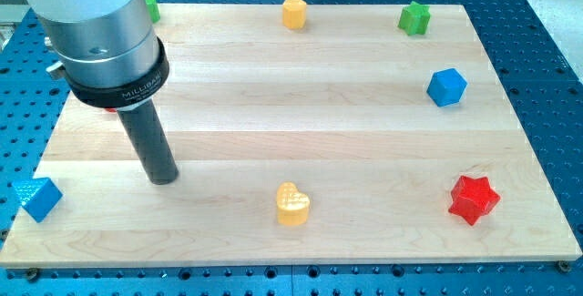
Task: Move the green star diagonally to the hexagon
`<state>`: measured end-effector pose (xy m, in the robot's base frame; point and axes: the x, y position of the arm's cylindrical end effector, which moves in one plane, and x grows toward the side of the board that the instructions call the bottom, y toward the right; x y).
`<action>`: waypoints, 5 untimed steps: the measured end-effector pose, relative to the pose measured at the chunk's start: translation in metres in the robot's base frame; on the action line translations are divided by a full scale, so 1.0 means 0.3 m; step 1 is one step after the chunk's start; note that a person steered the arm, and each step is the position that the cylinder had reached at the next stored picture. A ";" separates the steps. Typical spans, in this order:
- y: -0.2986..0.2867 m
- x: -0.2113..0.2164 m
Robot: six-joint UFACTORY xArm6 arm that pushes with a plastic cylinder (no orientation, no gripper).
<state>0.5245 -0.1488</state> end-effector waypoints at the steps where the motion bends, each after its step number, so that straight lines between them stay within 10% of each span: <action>1: -0.002 0.000; 3: 0.122 -0.347; 5: 0.512 -0.370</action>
<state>0.4133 0.0049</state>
